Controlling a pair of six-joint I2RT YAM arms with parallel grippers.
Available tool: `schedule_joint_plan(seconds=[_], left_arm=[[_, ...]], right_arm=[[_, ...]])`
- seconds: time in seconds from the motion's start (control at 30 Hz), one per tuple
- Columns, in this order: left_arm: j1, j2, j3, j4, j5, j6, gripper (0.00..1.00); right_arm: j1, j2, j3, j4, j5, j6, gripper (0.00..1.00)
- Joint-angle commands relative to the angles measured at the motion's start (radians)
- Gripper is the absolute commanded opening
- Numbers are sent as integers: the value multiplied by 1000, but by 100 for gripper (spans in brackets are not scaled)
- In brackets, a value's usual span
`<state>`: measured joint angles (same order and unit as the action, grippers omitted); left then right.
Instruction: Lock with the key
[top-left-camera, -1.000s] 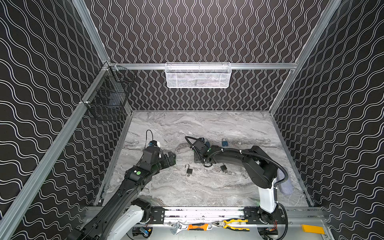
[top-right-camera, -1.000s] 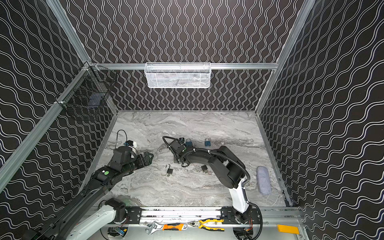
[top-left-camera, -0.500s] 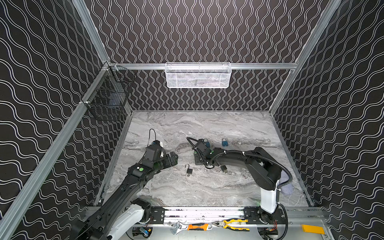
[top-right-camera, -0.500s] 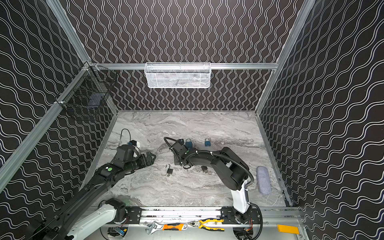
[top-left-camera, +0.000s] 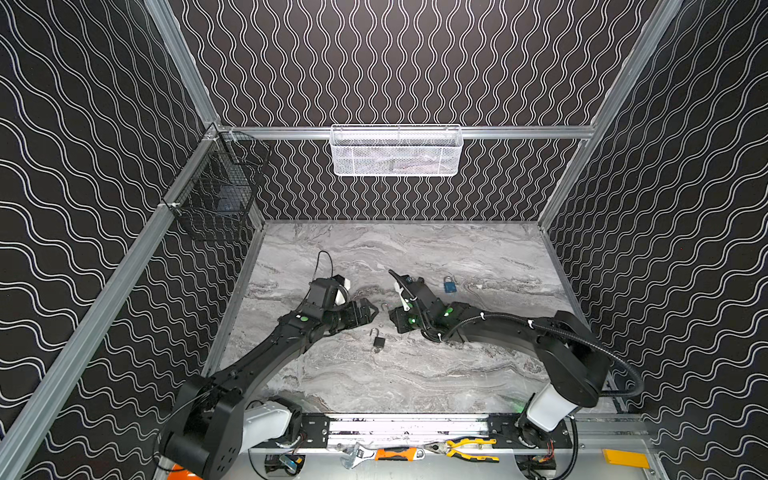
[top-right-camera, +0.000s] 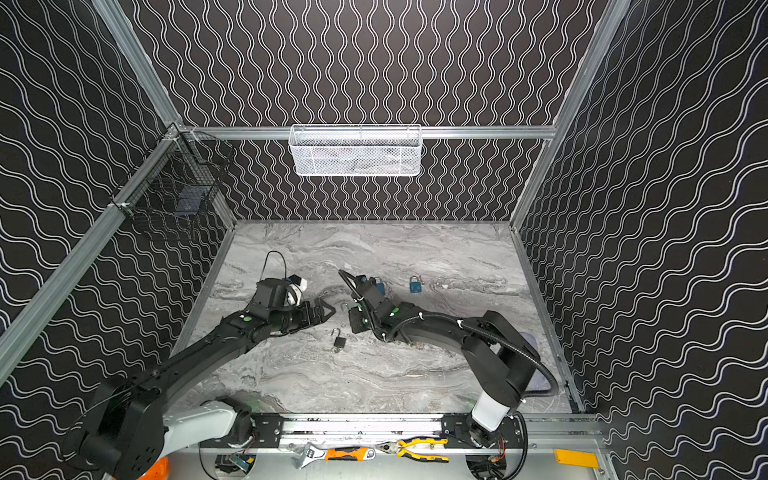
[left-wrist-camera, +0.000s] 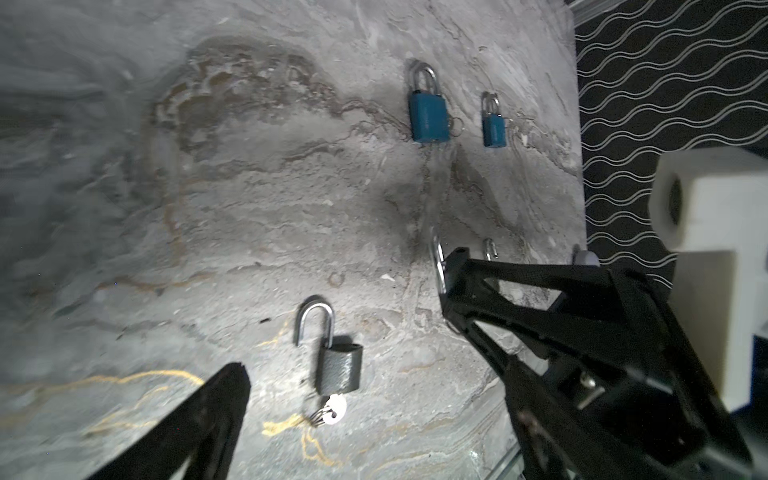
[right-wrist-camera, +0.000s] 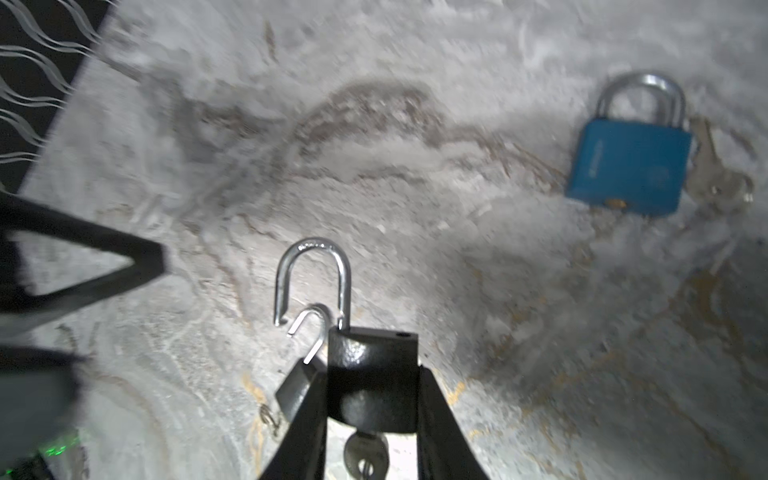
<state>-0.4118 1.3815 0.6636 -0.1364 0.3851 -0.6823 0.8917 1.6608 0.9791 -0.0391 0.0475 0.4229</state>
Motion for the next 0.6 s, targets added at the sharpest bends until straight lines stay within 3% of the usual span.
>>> schedule_joint_plan(seconds=[0.0, 0.3, 0.57], left_arm=[[-22, 53, 32, 129, 72, -22, 94], [-81, 197, 79, 229, 93, -72, 73], [-84, 201, 87, 228, 79, -68, 55]], right_arm=[[1, -30, -32, 76, -50, -47, 16], [-7, -76, -72, 79, -55, -71, 16], [-9, -85, -88, 88, -61, -62, 15]])
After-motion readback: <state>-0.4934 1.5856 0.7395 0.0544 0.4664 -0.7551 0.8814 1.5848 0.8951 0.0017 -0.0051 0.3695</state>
